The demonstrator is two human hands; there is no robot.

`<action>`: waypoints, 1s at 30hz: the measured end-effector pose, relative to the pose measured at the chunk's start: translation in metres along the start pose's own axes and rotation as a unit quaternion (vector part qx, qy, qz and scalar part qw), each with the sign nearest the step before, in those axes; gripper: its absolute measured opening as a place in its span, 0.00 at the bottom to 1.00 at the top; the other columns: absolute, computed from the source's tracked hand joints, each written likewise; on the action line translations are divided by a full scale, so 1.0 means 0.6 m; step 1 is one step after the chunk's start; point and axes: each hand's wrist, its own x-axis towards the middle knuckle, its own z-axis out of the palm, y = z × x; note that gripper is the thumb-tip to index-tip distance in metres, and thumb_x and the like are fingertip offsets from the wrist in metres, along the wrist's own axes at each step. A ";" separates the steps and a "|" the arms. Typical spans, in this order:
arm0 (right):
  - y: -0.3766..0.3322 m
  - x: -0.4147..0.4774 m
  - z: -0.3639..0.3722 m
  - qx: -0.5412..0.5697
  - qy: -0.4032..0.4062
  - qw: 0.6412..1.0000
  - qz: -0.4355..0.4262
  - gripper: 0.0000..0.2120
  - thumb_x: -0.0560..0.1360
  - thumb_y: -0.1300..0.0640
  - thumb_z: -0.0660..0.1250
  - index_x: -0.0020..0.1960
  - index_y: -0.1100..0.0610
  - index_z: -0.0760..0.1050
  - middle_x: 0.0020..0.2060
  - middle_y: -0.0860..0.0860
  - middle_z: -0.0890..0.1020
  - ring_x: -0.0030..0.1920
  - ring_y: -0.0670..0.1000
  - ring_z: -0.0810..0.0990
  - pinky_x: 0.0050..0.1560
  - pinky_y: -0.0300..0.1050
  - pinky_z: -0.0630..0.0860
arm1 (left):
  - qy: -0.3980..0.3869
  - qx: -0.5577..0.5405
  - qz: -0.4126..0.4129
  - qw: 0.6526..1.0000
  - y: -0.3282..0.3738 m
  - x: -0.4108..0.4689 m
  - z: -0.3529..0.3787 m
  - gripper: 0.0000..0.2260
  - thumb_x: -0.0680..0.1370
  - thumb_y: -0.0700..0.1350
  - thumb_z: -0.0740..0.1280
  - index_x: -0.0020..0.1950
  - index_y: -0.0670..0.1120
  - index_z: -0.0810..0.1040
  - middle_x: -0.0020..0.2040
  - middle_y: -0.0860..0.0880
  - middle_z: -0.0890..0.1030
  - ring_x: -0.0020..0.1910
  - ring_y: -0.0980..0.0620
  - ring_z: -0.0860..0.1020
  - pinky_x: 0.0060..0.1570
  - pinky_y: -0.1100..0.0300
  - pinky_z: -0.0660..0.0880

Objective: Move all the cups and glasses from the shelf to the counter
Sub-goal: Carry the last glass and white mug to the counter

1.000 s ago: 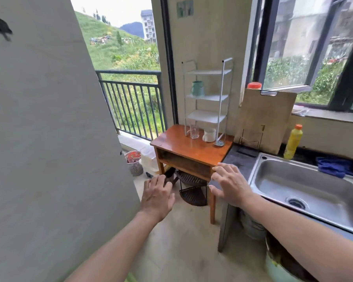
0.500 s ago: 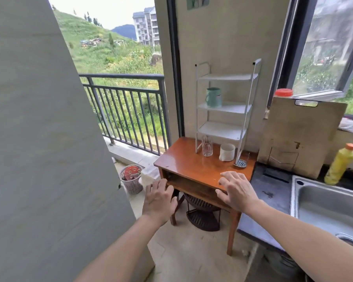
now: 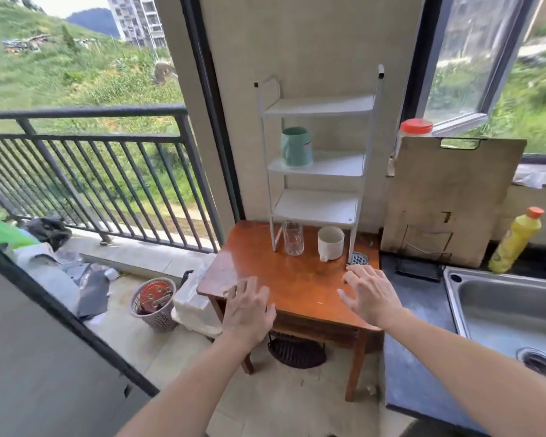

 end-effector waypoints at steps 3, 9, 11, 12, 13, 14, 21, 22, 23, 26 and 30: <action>0.025 0.067 0.045 0.009 -0.019 0.999 0.027 0.15 0.74 0.45 0.63 0.52 0.54 0.77 0.57 0.52 0.79 0.56 0.55 0.76 0.55 0.52 0.73 | -0.016 0.000 0.018 1.000 -0.007 0.080 0.034 0.13 0.76 0.53 0.59 0.52 0.48 0.76 0.57 0.47 0.74 0.57 0.47 0.71 0.60 0.52 0.66; 0.062 0.202 0.136 0.072 -0.055 0.989 0.118 0.15 0.76 0.45 0.60 0.53 0.55 0.75 0.54 0.50 0.77 0.51 0.54 0.76 0.47 0.48 0.72 | -0.083 0.012 0.050 0.995 -0.028 0.239 0.107 0.13 0.77 0.54 0.57 0.53 0.48 0.74 0.56 0.48 0.75 0.56 0.48 0.71 0.57 0.53 0.66; 0.067 0.234 0.165 0.085 -0.072 0.982 0.152 0.15 0.76 0.44 0.58 0.52 0.54 0.75 0.52 0.50 0.77 0.49 0.53 0.75 0.45 0.47 0.73 | -0.100 0.006 0.048 0.994 -0.031 0.286 0.135 0.13 0.78 0.54 0.57 0.54 0.48 0.74 0.56 0.48 0.74 0.56 0.48 0.71 0.58 0.53 0.66; 0.069 0.249 0.179 0.090 -0.081 0.978 0.171 0.16 0.76 0.44 0.58 0.52 0.54 0.75 0.51 0.51 0.77 0.49 0.53 0.75 0.45 0.48 0.75 | -0.107 0.001 0.043 0.993 -0.031 0.307 0.149 0.14 0.78 0.54 0.56 0.54 0.48 0.74 0.56 0.48 0.75 0.56 0.48 0.71 0.58 0.52 0.66; 0.071 0.262 0.193 0.097 -0.088 0.973 0.191 0.16 0.76 0.43 0.58 0.51 0.54 0.75 0.50 0.51 0.77 0.49 0.53 0.76 0.45 0.49 0.76 | -0.112 -0.003 0.039 0.993 -0.029 0.327 0.163 0.14 0.78 0.55 0.56 0.55 0.48 0.75 0.56 0.48 0.75 0.56 0.47 0.72 0.59 0.51 0.66; 0.072 0.274 0.206 0.103 -0.093 0.968 0.211 0.17 0.76 0.42 0.58 0.51 0.55 0.75 0.50 0.52 0.77 0.48 0.53 0.76 0.44 0.50 0.77 | -0.118 -0.008 0.036 0.992 -0.027 0.347 0.177 0.15 0.78 0.55 0.56 0.55 0.48 0.75 0.56 0.48 0.76 0.56 0.47 0.72 0.60 0.51 0.66; 0.068 0.342 0.270 0.098 -0.093 0.942 0.307 0.24 0.74 0.35 0.57 0.47 0.54 0.78 0.47 0.53 0.81 0.46 0.57 0.80 0.42 0.49 0.77 | -0.160 -0.048 -0.017 0.986 0.004 0.480 0.276 0.19 0.78 0.57 0.55 0.58 0.48 0.76 0.58 0.47 0.76 0.60 0.44 0.72 0.59 0.46 0.66; 0.068 0.348 0.277 0.095 -0.097 0.936 0.325 0.24 0.73 0.34 0.58 0.47 0.53 0.78 0.46 0.52 0.81 0.45 0.57 0.80 0.41 0.48 0.77 | -0.168 -0.055 -0.032 0.984 0.010 0.495 0.288 0.20 0.77 0.58 0.55 0.58 0.48 0.77 0.59 0.46 0.75 0.60 0.43 0.71 0.59 0.45 0.66; 0.070 0.353 0.284 0.095 -0.099 0.929 0.343 0.24 0.72 0.33 0.58 0.47 0.53 0.78 0.46 0.52 0.80 0.45 0.57 0.81 0.41 0.48 0.76 | -0.173 -0.065 -0.049 0.982 0.016 0.507 0.300 0.22 0.76 0.60 0.55 0.59 0.48 0.77 0.60 0.46 0.75 0.61 0.43 0.71 0.58 0.44 0.66; 0.069 0.359 0.298 0.103 -0.110 0.915 0.373 0.22 0.71 0.38 0.61 0.49 0.55 0.78 0.49 0.52 0.79 0.46 0.58 0.80 0.42 0.48 0.75 | -0.180 -0.106 -0.094 0.973 0.024 0.528 0.325 0.21 0.76 0.59 0.58 0.60 0.48 0.76 0.61 0.47 0.75 0.60 0.43 0.72 0.57 0.45 0.65; 0.064 0.352 0.298 0.132 -0.107 0.903 0.394 0.18 0.71 0.46 0.62 0.52 0.57 0.76 0.54 0.52 0.77 0.47 0.59 0.79 0.42 0.49 0.74 | -0.195 -0.144 -0.121 0.963 0.006 0.532 0.328 0.16 0.74 0.53 0.63 0.55 0.44 0.78 0.58 0.45 0.76 0.56 0.41 0.74 0.56 0.45 0.67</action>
